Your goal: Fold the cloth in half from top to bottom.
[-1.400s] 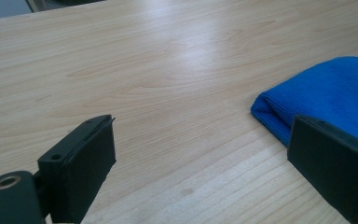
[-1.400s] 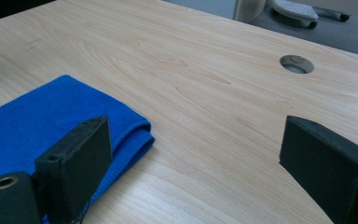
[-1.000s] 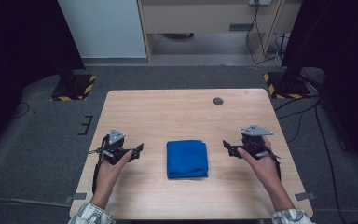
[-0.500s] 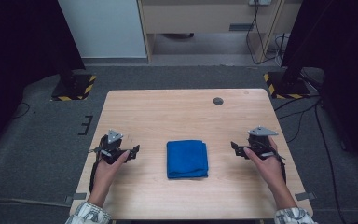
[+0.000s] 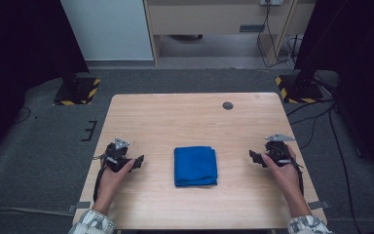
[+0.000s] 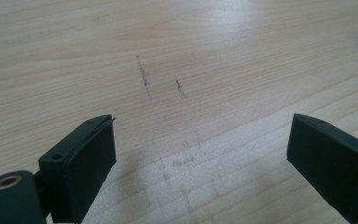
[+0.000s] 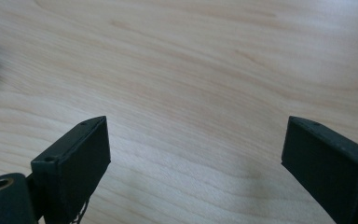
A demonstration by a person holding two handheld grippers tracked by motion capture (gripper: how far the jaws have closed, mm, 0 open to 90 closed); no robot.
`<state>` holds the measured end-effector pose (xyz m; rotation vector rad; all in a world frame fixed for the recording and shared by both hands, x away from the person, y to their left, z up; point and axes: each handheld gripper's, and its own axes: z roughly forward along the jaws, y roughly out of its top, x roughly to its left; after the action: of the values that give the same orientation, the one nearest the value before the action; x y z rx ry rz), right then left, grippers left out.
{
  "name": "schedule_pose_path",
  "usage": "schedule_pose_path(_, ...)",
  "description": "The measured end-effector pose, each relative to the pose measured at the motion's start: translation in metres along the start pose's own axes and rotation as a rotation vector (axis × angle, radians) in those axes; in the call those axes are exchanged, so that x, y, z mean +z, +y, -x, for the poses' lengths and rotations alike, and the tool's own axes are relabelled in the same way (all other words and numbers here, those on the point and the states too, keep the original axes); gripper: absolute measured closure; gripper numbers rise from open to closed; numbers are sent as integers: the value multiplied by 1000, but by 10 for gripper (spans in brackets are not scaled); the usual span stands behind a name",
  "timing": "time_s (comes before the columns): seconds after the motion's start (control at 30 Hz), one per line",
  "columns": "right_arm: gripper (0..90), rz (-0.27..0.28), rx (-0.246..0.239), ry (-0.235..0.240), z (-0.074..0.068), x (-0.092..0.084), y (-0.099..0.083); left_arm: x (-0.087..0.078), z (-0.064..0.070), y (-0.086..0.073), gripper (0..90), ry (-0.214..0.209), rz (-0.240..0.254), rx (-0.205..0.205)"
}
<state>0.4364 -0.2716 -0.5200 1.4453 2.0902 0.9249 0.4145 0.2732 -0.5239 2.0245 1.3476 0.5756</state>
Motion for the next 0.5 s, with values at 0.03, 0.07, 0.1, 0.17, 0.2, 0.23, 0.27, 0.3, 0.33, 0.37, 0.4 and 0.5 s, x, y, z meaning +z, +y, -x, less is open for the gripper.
schedule_pose_path(0.03, 82, -16, 7, -3, 1, 3, -3, 1, 0, -1, 71, 0, -4, 2)
schedule_pose_path(0.07, 82, -16, 7, -3, 1, 3, -3, 2, 0, -1, 71, 0, -10, 2)
schedule_pose_path(0.1, 81, -21, 4, 1, 2, 5, -4, 2, 0, -1, 71, 2, -14, 2)
schedule_pose_path(0.17, 86, -35, 9, 3, 2, 8, -6, 4, 0, -2, 71, 3, -25, 1)
schedule_pose_path(0.2, 85, -42, 9, 5, 2, 8, -6, 6, 0, -3, 70, 3, -34, 0)
schedule_pose_path(0.23, 83, -46, 5, 3, 1, 10, -8, 7, 0, -4, 69, 1, -44, -2)
schedule_pose_path(0.27, 74, -54, 4, 1, 1, 11, -9, 8, 0, -6, 57, -8, -39, -5)
schedule_pose_path(0.3, 66, -50, -4, -5, 0, 13, -10, 8, 0, -6, 42, -8, -35, -2)
schedule_pose_path(0.33, 54, -49, -13, -13, -1, 13, -11, 8, 0, -6, 36, -8, -32, -5)
schedule_pose_path(0.37, 54, -49, -13, -13, -1, 13, -11, 9, 1, -7, 36, -8, -27, -4)
schedule_pose_path(0.4, 45, -44, -11, -17, -2, 14, -11, 10, 1, -8, 29, -11, -19, 1)
schedule_pose_path(0.5, 32, -28, -18, -18, -5, 16, -12, 10, 1, -8, 5, -18, -14, 8)
